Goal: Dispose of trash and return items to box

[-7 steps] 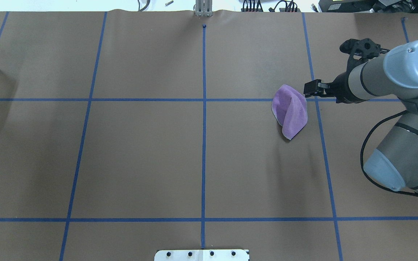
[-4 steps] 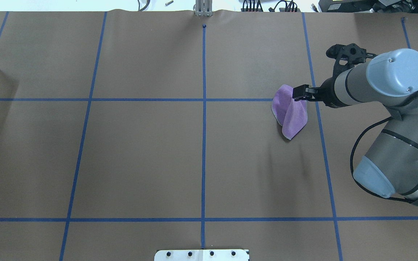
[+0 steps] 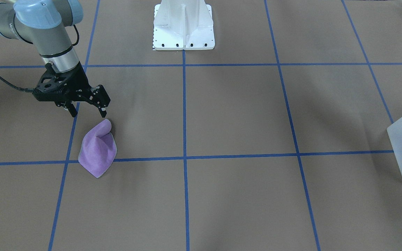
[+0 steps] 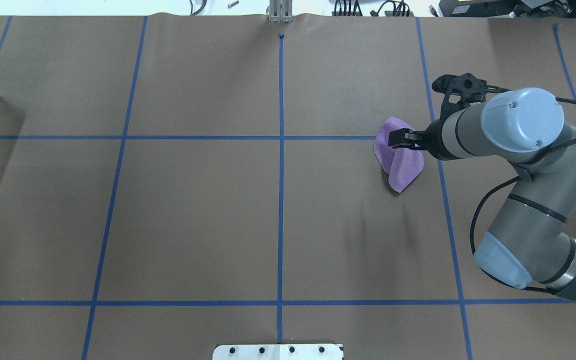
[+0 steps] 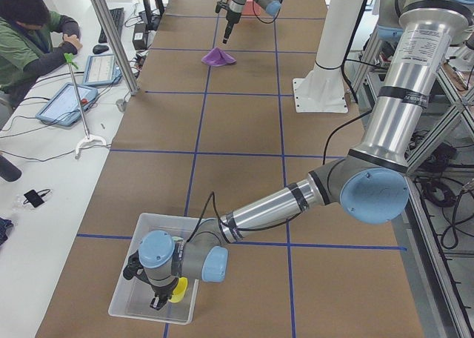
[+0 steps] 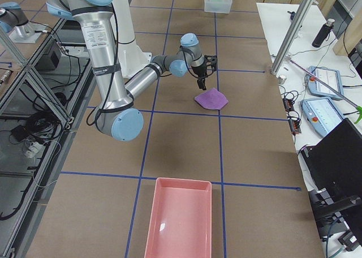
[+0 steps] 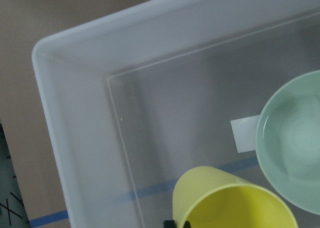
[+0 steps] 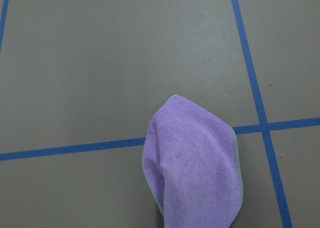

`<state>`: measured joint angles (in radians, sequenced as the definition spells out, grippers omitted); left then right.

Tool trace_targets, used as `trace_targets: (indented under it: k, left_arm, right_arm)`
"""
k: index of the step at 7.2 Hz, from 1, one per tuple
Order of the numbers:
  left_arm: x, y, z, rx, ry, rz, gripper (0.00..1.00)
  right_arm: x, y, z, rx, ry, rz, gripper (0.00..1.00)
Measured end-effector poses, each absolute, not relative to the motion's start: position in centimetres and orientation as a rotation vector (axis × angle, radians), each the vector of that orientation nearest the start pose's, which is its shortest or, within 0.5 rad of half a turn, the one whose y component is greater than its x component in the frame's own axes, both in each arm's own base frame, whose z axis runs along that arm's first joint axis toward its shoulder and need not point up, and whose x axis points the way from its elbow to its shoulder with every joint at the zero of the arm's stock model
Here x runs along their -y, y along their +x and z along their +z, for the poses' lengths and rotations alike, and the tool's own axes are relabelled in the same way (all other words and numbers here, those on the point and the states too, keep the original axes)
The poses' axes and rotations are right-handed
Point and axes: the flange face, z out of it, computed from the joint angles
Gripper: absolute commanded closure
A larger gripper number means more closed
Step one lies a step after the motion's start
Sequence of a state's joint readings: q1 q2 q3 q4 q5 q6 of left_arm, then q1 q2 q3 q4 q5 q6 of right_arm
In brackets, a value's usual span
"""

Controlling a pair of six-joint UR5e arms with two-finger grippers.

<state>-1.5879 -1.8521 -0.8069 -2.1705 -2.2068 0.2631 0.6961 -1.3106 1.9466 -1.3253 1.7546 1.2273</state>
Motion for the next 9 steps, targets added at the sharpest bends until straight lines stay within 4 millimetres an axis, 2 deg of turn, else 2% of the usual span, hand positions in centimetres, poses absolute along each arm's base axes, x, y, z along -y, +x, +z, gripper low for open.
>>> trace_targets:
  k: [1, 3, 4, 5, 6, 7, 8, 9]
  left_arm:
    - [56.9, -8.4, 82.4, -0.615, 0.2, 0.275, 0.01]
    - [56.8, -8.5, 82.3, -0.613, 0.21, 0.279, 0.01]
    - [57.2, -9.0, 81.5, -0.611, 0.227, 0.275, 0.01]
    - [58.3, -10.4, 78.8, -0.61, 0.251, 0.258, 0.01]
    - [59.7, -11.6, 73.7, -0.619, 0.25, 0.232, 0.01]
    - [60.3, -12.1, 67.5, -0.639, 0.218, 0.206, 0.01]
    - [59.2, -12.2, 61.9, -0.663, 0.178, 0.171, 0.01]
    - [56.5, -11.9, 58.4, -0.681, 0.148, 0.121, 0.01]
  right_arm:
    - [44.9, -36.1, 32.6, 0.849, 0.29, 0.247, 0.0]
    - [44.8, -36.2, 32.6, 0.849, 0.29, 0.245, 0.0]
    - [44.8, -36.2, 32.5, 0.849, 0.29, 0.244, 0.0]
    - [44.8, -36.3, 32.6, 0.848, 0.289, 0.244, 0.0]
    - [44.7, -36.4, 32.7, 0.846, 0.287, 0.241, 0.0]
    - [44.7, -36.5, 32.8, 0.844, 0.285, 0.24, 0.0]
    - [44.7, -36.7, 33.0, 0.841, 0.282, 0.239, 0.0]
    - [44.7, -36.7, 33.3, 0.837, 0.279, 0.239, 0.0]
